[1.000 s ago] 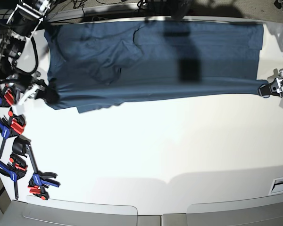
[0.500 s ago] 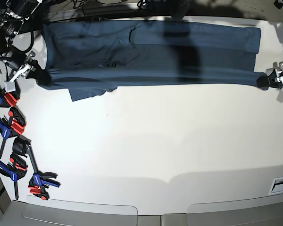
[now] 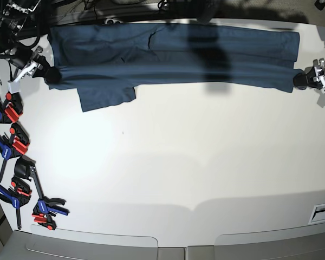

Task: Fold the T-shirt properly
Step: 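Grasp the hem corners with both grippers and fold the hem over toward the collar, then release the folded hem and raise both grippers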

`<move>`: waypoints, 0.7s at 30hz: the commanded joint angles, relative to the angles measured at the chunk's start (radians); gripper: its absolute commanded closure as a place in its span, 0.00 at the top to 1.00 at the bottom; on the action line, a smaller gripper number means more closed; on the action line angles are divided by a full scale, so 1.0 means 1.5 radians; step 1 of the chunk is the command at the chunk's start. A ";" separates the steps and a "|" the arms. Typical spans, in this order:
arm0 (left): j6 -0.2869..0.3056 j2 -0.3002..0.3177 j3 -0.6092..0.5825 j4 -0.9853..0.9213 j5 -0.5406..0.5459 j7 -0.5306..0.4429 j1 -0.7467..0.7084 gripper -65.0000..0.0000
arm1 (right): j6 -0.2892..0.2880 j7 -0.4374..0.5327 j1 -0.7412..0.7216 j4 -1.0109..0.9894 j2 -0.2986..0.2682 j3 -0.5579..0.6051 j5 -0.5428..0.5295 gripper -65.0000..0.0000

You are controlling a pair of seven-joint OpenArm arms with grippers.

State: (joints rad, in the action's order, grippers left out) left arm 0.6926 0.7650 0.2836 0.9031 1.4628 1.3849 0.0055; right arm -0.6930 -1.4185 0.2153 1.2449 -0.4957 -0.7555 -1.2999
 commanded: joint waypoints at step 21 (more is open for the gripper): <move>0.004 0.024 0.008 0.009 0.000 -0.051 0.007 0.00 | -0.003 0.015 0.025 0.012 0.014 -0.008 0.078 0.00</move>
State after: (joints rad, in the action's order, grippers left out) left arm 0.6926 0.7650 0.2836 0.9031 1.4471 1.3231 0.0055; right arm -0.6926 -1.4120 0.2581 1.2461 -0.4484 -0.7555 -1.1614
